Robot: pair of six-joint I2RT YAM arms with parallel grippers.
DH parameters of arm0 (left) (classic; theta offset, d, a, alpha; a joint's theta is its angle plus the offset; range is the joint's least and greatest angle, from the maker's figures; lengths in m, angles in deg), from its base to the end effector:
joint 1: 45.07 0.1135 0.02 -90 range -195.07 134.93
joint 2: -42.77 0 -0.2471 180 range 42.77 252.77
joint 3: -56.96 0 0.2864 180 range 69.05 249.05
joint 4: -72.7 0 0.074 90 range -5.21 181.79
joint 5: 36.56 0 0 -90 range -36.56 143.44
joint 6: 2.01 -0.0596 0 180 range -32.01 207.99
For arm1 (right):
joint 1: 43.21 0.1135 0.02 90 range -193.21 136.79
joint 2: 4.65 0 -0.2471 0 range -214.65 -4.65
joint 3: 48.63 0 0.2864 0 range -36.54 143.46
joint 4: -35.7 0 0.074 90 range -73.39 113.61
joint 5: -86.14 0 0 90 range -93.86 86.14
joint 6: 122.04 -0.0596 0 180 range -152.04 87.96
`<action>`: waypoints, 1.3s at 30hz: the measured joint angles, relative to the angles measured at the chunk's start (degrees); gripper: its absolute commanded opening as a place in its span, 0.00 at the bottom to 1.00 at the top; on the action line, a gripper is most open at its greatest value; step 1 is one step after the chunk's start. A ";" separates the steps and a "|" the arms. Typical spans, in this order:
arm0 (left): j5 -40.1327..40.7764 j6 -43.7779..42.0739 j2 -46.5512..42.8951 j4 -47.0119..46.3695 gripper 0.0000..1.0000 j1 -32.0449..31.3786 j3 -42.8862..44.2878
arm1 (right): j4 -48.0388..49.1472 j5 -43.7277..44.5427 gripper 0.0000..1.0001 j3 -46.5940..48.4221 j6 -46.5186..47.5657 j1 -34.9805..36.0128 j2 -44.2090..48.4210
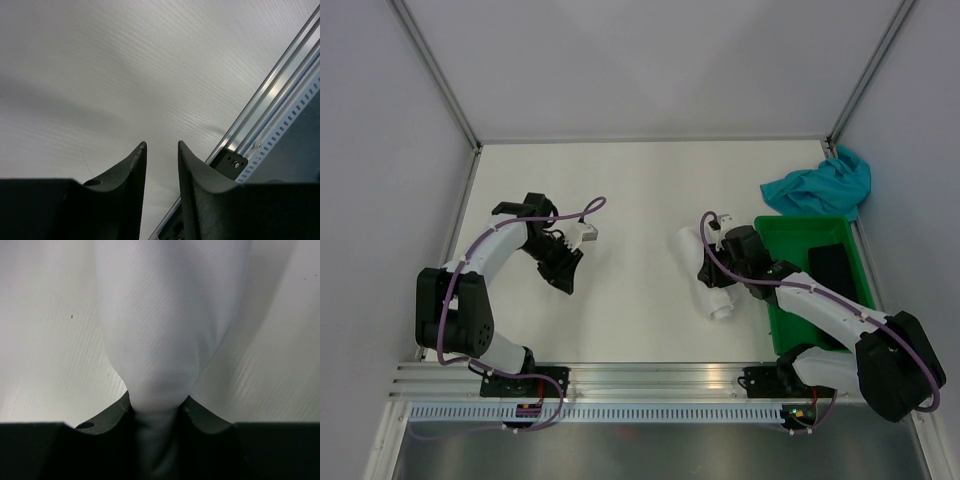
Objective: Roll the t-shirts
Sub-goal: Place the rolled tshirt into the container
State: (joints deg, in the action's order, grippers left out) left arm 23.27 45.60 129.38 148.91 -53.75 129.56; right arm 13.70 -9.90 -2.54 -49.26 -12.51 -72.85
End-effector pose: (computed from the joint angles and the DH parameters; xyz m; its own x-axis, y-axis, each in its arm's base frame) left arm 0.2750 -0.0723 0.1653 -0.6434 0.6878 -0.3360 0.7614 0.5297 -0.3738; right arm 0.2455 0.1531 0.1424 -0.7412 -0.0977 -0.6641 -0.3698 0.8851 0.2825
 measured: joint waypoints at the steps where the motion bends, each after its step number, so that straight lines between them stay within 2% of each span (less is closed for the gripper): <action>1: 0.00 -0.02 0.00 0.00 0.37 0.00 0.00 | 0.04 -0.46 0.00 0.00 0.09 -0.44 -0.13; 7: 0.00 -0.02 0.00 -0.02 0.37 0.00 0.00 | -1.84 -2.23 0.00 1.16 1.42 -3.15 -0.13; 15: -0.15 -0.02 0.00 -0.04 0.37 0.00 0.00 | -9.60 -2.51 0.00 12.37 6.93 -15.06 0.37; 20: -0.55 -0.02 0.00 -0.24 0.37 0.00 0.28 | -16.33 5.20 0.00 17.40 13.60 -23.39 3.32; 27: -2.08 -0.11 0.00 -0.87 0.37 0.00 1.55 | -24.00 14.78 0.00 17.77 21.90 -33.88 7.32; 33: -2.10 -0.68 0.00 -1.09 0.37 0.00 1.60 | -25.51 20.46 0.00 17.57 26.23 -35.41 8.52; 39: -2.95 -0.76 0.00 -1.33 0.37 0.00 1.68 | -24.90 15.13 0.00 15.28 27.10 -35.41 2.60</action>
State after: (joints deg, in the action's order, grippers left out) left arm 20.32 44.84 129.38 147.58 -53.75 131.25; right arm -11.20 5.22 12.74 -22.15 -47.92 -70.25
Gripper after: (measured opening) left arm 0.365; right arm 0.370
